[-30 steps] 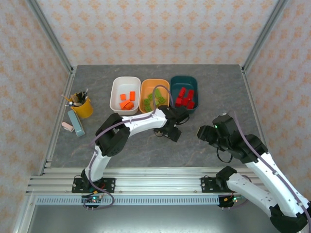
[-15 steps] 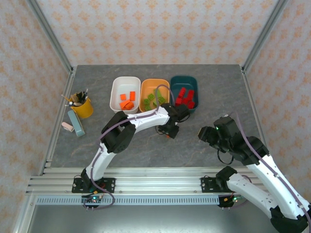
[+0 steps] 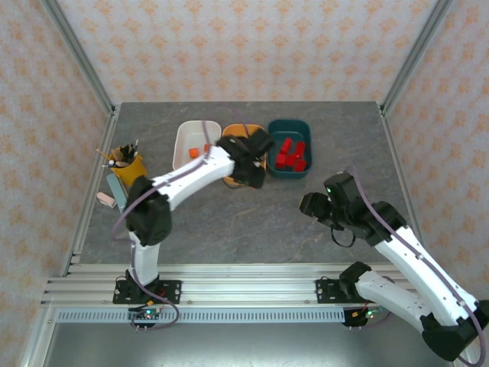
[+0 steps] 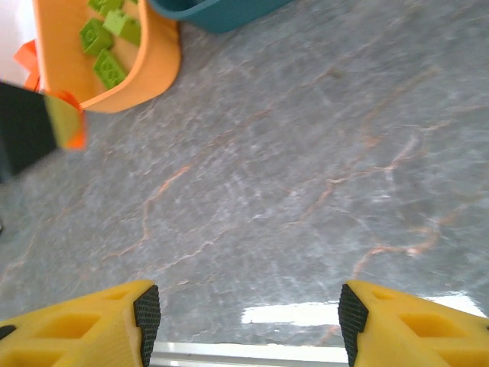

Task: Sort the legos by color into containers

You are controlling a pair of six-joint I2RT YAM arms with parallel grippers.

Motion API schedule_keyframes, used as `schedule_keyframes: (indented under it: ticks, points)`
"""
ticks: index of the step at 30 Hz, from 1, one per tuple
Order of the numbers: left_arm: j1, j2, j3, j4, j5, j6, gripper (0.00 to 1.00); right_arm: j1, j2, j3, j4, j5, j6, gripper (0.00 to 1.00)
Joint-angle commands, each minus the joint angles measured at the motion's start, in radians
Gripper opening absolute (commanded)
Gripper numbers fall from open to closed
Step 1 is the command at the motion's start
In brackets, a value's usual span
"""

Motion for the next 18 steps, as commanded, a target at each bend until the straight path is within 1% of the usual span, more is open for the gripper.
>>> schedule_keyframes:
  ticks: [1, 4, 5, 6, 8, 11, 13, 16, 18]
  points:
    - [0.117, -0.036, 0.021, -0.055, -0.04, -0.002, 0.39, 0.001, 0.077, 0.048, 0.168, -0.116, -0.048, 0.65]
    - [0.225, -0.011, 0.061, -0.039, -0.046, 0.005, 0.39, 0.001, 0.162, 0.069, 0.296, -0.17, -0.041, 0.65]
    - [0.262, 0.019, 0.081, -0.029, -0.049, -0.001, 0.39, 0.0, 0.188, 0.076, 0.346, -0.18, -0.031, 0.65]
    - [0.292, 0.042, 0.098, -0.02, -0.05, -0.009, 0.39, 0.0, 0.212, 0.081, 0.392, -0.182, -0.02, 0.65]
    - [0.355, 0.101, 0.147, 0.001, -0.065, -0.028, 0.39, 0.0, 0.256, 0.077, 0.536, -0.17, 0.015, 0.65]
    - [0.413, 0.197, 0.234, 0.023, -0.085, -0.044, 0.39, 0.001, 0.3, 0.031, 0.789, -0.127, 0.054, 0.66]
    - [0.44, 0.265, 0.299, 0.024, -0.086, -0.049, 0.39, 0.0, 0.344, 0.019, 0.909, -0.091, 0.062, 0.67]
    - [0.47, 0.369, 0.411, -0.003, -0.107, -0.053, 0.39, 0.0, 0.415, 0.026, 1.037, -0.063, 0.053, 0.68]
    - [0.489, 0.423, 0.472, -0.022, -0.122, -0.057, 0.39, 0.0, 0.453, 0.049, 1.065, -0.061, 0.046, 0.68]
